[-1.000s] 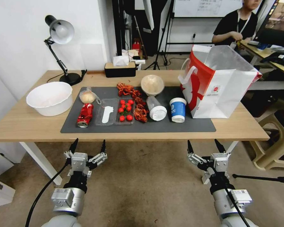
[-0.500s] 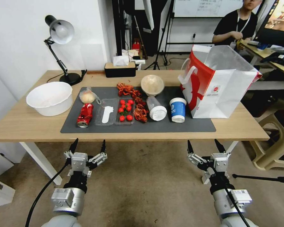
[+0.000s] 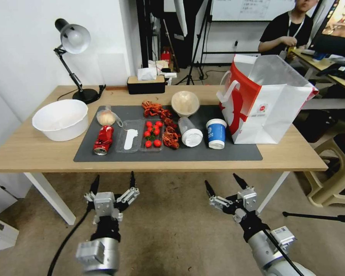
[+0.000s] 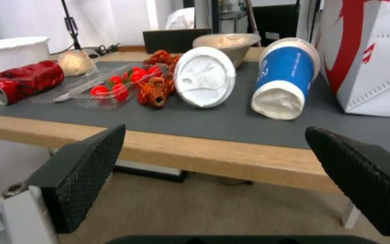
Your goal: Pick up the trash from the table and place it into the takeout bag.
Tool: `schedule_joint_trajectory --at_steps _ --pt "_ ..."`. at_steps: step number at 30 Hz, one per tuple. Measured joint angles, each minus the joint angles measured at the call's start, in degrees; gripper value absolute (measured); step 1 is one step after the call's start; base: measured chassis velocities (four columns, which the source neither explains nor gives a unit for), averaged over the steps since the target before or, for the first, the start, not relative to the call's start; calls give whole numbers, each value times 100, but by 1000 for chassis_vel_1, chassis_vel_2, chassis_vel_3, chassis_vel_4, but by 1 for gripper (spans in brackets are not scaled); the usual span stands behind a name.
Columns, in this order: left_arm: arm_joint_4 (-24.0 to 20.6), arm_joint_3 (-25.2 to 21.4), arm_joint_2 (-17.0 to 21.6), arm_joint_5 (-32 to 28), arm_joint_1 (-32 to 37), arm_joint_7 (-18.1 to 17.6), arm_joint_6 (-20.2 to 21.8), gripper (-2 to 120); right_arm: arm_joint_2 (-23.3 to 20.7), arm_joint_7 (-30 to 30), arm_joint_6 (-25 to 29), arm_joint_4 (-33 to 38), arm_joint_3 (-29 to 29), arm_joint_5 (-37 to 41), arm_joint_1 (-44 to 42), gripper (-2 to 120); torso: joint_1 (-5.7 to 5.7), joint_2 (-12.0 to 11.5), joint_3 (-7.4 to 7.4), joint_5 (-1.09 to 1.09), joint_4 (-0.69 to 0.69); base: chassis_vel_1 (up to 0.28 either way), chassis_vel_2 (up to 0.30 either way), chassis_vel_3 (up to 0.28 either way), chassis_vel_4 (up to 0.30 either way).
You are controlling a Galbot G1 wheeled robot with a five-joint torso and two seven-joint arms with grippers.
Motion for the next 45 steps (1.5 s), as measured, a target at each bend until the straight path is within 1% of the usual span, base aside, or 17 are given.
schedule_joint_trajectory --at_steps 1,2,3,4,13,16,18,21,23,27,30,32,34,42,45 --pt "12 28 -7 55 36 -16 -124 100 -6 0 6 -6 9 15 9 100 0 0 0 -2 0 0 0 0 0" --pt "12 28 -7 55 36 -16 -124 100 -6 0 6 -6 9 15 9 100 0 0 0 -2 0 0 0 0 0" --pt "47 45 -6 104 65 -18 -245 100 -9 5 14 -13 23 23 19 100 0 0 0 -2 -1 0 0 0 0" --pt "95 46 -7 122 77 -11 -290 100 -9 19 32 -25 31 25 22 100 0 0 0 -6 -1 0 0 0 0" --pt "255 39 -11 122 47 72 -304 100 15 63 87 -71 62 2 11 100 0 0 0 -5 -1 0 0 0 0" --pt "372 -28 -22 80 -27 151 -296 100 24 68 98 -79 68 -15 -1 100 0 0 0 -5 -1 0 0 0 0" --pt "505 -164 -54 21 -179 282 -262 100 24 68 120 -102 70 -28 -18 100 0 0 0 -7 -2 0 0 0 0" --pt "550 -331 -44 -69 -262 390 -244 100 20 70 141 -138 72 -45 -21 100 0 0 0 -5 -1 0 0 0 0" --pt "588 -460 49 -148 -300 449 -229 100 23 71 165 -175 73 -65 -24 100 0 0 0 -5 -1 0 0 0 0" --pt "636 -578 131 -196 -344 484 -227 100 40 71 194 -192 69 -96 -33 100 0 0 0 -6 -1 0 0 0 0" --pt "669 -884 370 -478 -524 694 -144 100 57 78 204 -199 48 -137 -34 100 0 0 0 -5 -2 0 0 0 0" --pt "658 -934 419 -546 -540 743 -115 100 59 84 204 -201 46 -139 -28 100 0 0 0 -6 -1 0 0 0 0" --pt "608 -1064 567 -688 -545 872 -56 100 70 103 204 -215 43 -138 -3 100 0 0 0 -5 -1 0 0 0 0" --pt "597 -1279 832 -998 -514 1132 -1 100 65 214 200 -244 15 -105 133 100 0 0 0 -6 -1 0 0 0 0" --pt "580 -1361 911 -1124 -514 1233 66 100 -42 381 87 -289 -17 -2 456 100 0 0 0 -5 -2 0 0 0 0"
